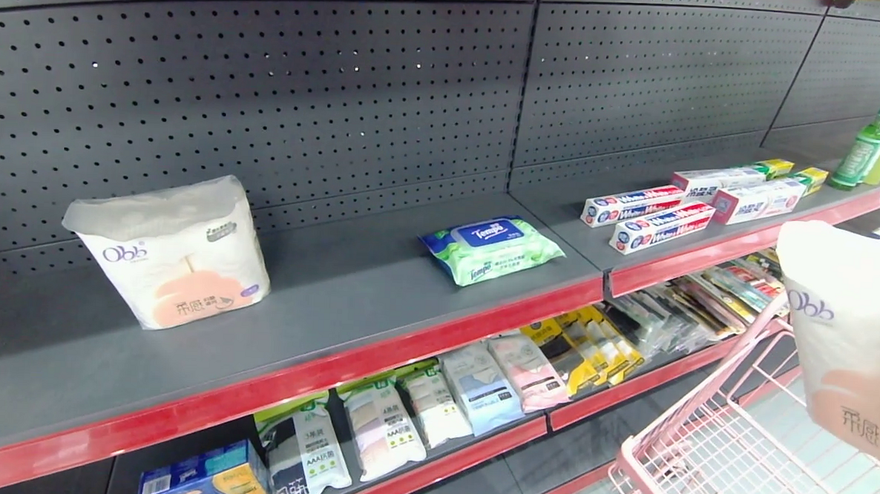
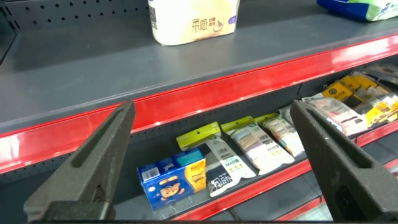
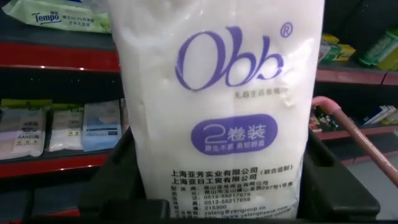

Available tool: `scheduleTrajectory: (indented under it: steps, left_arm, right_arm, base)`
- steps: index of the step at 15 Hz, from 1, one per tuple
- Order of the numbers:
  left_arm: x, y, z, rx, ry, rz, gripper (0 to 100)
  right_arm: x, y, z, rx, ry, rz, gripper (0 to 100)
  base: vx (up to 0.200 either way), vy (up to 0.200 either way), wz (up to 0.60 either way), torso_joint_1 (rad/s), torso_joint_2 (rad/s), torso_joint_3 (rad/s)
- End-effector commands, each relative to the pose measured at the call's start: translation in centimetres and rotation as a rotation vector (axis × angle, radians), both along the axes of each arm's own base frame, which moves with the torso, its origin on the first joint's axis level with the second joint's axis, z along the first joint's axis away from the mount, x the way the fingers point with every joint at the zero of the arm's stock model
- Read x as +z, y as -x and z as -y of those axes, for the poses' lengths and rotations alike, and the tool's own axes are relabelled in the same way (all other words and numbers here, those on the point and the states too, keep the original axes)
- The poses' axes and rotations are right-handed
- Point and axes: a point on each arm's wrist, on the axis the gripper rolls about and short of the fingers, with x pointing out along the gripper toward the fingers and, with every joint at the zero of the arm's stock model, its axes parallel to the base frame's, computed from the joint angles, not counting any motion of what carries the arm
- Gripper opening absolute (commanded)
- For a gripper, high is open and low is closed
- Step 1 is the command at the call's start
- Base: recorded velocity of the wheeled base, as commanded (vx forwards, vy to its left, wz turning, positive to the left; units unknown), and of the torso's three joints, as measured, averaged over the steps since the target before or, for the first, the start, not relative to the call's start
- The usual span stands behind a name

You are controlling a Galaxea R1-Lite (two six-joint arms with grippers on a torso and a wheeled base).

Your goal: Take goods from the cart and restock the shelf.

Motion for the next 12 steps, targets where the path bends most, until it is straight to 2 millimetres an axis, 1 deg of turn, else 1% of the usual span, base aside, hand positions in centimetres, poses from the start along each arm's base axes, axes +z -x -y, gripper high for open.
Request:
scheduleTrajectory:
  steps: [1,12]
  left_arm:
    - [0.01,-0.01,0.00,0.000,0.000,0.000,100]
    - [0.01,-0.01,0.00,0.001,0.000,0.000,100]
  right_arm:
    - [0.06,0.01,0.06,-0.009,0.013,0.005,0]
    - [-0.04,-0.27,0.18,-0.031,0.040,-0.010,0]
  base:
    - [0.000,0.000,0.00,0.124,-0.24,-0.134]
    - [0.000,0.000,0.00,0.165,-0.35,-0.180]
